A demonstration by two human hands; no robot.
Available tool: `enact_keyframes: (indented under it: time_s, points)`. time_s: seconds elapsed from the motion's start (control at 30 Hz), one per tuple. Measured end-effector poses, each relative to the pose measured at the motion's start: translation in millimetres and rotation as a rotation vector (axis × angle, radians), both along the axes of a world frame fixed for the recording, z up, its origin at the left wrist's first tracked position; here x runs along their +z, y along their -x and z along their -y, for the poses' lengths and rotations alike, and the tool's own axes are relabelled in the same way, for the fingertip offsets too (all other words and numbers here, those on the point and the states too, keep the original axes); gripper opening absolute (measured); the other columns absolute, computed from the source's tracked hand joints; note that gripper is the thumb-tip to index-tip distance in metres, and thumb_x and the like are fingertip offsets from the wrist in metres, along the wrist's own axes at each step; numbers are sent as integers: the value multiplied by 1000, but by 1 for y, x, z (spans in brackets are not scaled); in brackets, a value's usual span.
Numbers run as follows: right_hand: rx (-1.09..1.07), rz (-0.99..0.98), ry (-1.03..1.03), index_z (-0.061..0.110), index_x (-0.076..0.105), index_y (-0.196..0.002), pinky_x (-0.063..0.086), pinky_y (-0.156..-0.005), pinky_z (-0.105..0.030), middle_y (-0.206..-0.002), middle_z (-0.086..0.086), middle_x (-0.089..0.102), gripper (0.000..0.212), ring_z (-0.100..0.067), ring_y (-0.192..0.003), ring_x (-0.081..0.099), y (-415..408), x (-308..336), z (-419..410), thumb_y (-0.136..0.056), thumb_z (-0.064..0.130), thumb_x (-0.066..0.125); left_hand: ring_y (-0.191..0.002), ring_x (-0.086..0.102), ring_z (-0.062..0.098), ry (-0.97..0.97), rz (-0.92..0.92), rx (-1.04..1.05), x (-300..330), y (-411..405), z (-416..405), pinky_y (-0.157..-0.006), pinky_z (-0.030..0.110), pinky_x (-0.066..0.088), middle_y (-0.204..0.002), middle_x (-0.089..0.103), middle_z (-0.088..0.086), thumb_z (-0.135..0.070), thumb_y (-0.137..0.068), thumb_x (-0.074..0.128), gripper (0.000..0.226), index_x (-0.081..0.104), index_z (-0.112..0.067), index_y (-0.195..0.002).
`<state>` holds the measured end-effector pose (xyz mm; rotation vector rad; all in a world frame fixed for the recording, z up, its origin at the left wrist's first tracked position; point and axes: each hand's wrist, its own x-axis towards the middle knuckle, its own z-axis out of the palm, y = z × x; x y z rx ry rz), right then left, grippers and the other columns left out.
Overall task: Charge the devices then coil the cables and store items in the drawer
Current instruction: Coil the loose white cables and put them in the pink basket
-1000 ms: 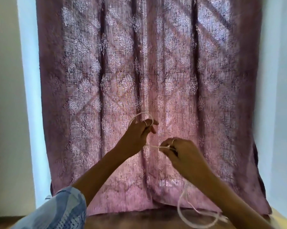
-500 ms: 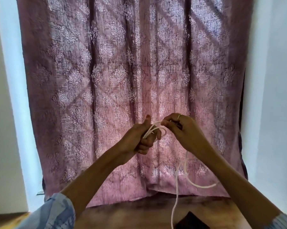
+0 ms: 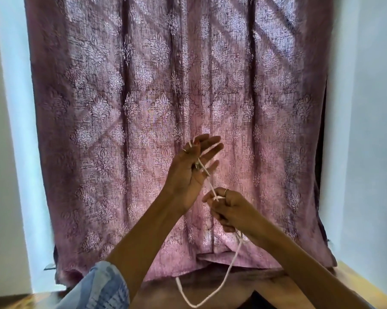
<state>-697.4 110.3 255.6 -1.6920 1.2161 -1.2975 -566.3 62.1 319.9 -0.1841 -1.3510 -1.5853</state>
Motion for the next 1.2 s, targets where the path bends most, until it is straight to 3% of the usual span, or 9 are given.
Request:
enact_keyframes:
  time_s: [0.13,0.27,0.33,0.4,0.5,0.63,1.03,1.1,1.2]
  points:
    - [0,-187,-16,11,60,-94,31,-37,-20,-55,4,50,15,-6,-39,35,-1,0,-11,-99,9,46,-123,53,7,356,131,426,-2,1,14,-105,26,36,-125,63,-8,-16,-100,39,25,58,-25,-113]
    - [-143,-477,116,22,63,-90,31,-40,-13,-53,9,50,21,-1,-36,40,-1,16,-17,-99,13,46,-107,50,-16,809,490,859,-17,9,20,-94,-2,31,-124,57,-18,-17,-102,37,32,48,-13,-131]
    - [-246,-673,228,21,68,-91,32,-44,-12,-51,11,50,16,-1,-39,44,1,22,-20,-96,19,53,-108,55,-1,921,643,876,-26,9,20,-101,8,33,-118,64,-1,-21,-101,37,38,40,-18,-139]
    - [-344,-842,296,20,70,-95,39,-50,-14,-54,12,52,14,-1,-42,46,6,27,-25,-94,26,57,-91,63,13,1065,772,924,-32,3,23,-79,16,42,-98,66,-1,-26,-101,35,40,36,-20,-140]
    - [-393,-931,324,25,68,-94,47,-58,-19,-62,15,55,11,2,-49,52,18,38,-32,-89,33,62,-55,45,-1,1228,928,939,-37,-9,19,-57,22,34,-66,46,-15,-34,-101,30,33,45,-14,-122]
    - [-268,-923,410,16,71,-90,37,-54,-6,-56,14,52,13,9,-52,51,26,45,-39,-86,28,67,-51,41,0,1140,970,729,-40,-17,9,-52,15,33,-61,42,-7,-38,-101,28,32,48,-17,-87]
    - [-326,-835,552,6,61,-110,33,-75,-5,-107,5,53,26,-5,-91,51,50,15,-18,-87,17,66,-30,20,3,258,520,-224,-44,-30,0,-39,15,33,-39,34,-7,-40,-94,50,40,68,-6,-104]
    - [-338,-761,461,8,57,-123,39,-83,-15,-119,1,57,32,-10,-101,56,56,8,-15,-93,17,58,-28,22,2,175,439,-266,-42,-31,2,-37,14,33,-39,36,-7,-41,-93,53,39,68,-6,-103]
    - [-162,-396,211,6,59,-117,56,-63,-33,-94,-9,70,26,-23,-70,69,61,4,-16,-98,18,46,-28,20,3,92,384,-264,-38,-33,5,-34,14,31,-38,38,-7,-40,-92,53,38,69,-7,-99]
